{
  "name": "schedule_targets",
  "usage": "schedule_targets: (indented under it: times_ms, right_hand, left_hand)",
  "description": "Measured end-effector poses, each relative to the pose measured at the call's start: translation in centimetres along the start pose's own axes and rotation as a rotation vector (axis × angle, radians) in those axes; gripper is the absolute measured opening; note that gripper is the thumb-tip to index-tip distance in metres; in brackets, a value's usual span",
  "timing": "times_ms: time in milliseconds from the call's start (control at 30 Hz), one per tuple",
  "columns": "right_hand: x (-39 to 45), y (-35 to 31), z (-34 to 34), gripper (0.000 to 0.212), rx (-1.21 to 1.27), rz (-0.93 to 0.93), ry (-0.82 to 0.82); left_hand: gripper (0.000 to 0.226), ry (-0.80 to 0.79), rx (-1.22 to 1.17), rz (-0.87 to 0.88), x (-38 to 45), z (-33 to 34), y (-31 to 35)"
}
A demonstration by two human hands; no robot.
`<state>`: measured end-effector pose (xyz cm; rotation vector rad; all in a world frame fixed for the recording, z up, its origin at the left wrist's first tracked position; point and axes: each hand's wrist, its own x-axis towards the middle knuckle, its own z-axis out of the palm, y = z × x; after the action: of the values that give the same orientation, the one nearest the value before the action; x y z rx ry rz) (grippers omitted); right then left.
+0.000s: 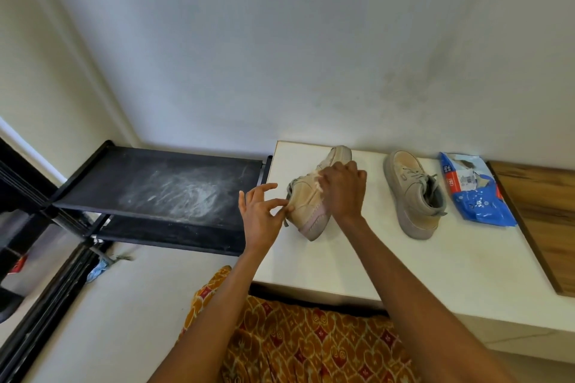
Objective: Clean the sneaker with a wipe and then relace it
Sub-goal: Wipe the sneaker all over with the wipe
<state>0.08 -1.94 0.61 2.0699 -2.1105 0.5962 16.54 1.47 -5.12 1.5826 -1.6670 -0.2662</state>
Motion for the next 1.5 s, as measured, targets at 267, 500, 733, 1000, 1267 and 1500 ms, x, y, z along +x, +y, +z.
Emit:
schedule_targets:
  times_ms: [267,500,733,1000,1267,1500]
  right_hand:
    - [-4.5,-0.2,1.6,0.036,0.249,-0.162,0.222]
    - [-1.6,3.3,2.0,0.021,0.199,-0.117,0.213]
    - [0.3,3.0,0.6,0.022,0.155,0.119,0.004]
    - [-6.2,-1.0,0.1,0.028,0.193,-0.265,0.201]
    - [-0.5,3.1,1.0,0.003,0.029,0.050,0.117]
    - [-4.0,1.9,2.4,0.022,0.115,-0.089,0.165]
  left_hand:
    - [0.008,0.017,-0.025,0.073,0.2,0.0,1.2]
    - [0.010,-0.018,-0.004,0.112,0.3,-0.2,1.4]
    - [0.012,-0.046,0.026,0.164,0.4,0.0,2.7]
    - [0.008,-0.079,-0.079,0.049,0.6,-0.5,1.3]
    - [0.015,-0.053,-0.070,-0.019,0.7,-0.4,1.0]
    - [0.015,-0.032,-0.061,-0.016,0.6,-0.2,0.6]
